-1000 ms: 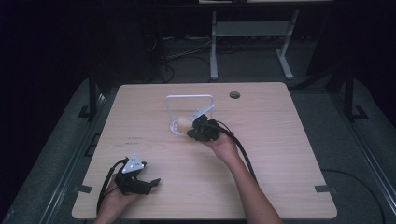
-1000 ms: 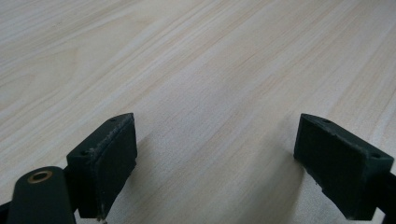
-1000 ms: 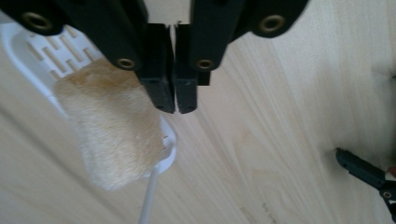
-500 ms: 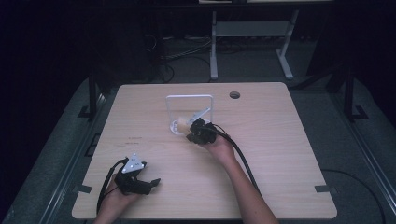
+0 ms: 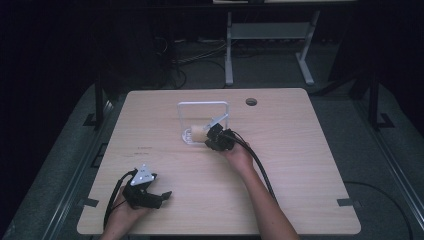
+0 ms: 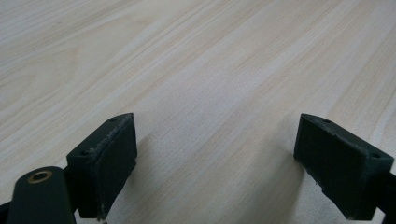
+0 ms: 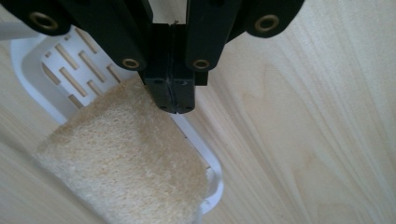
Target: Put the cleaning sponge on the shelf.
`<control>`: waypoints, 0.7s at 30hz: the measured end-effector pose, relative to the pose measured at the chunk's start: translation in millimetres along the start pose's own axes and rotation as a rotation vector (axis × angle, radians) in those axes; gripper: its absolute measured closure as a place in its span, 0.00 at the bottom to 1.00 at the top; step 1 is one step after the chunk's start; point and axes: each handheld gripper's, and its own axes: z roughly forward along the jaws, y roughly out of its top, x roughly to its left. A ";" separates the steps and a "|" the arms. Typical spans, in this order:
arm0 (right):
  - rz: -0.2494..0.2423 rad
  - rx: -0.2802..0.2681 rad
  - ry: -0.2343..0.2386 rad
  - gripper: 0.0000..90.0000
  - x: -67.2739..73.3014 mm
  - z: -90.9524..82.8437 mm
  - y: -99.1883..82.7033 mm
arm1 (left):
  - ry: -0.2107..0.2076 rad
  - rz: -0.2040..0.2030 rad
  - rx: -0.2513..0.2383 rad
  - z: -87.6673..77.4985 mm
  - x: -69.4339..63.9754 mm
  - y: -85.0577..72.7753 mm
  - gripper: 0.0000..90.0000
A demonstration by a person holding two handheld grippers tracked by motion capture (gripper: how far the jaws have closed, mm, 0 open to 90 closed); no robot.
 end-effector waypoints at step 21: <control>0.001 -0.016 0.022 0.94 0.1 -10.6 -0.9 | -0.001 0.001 0.002 -0.1 0.1 0.0 0.14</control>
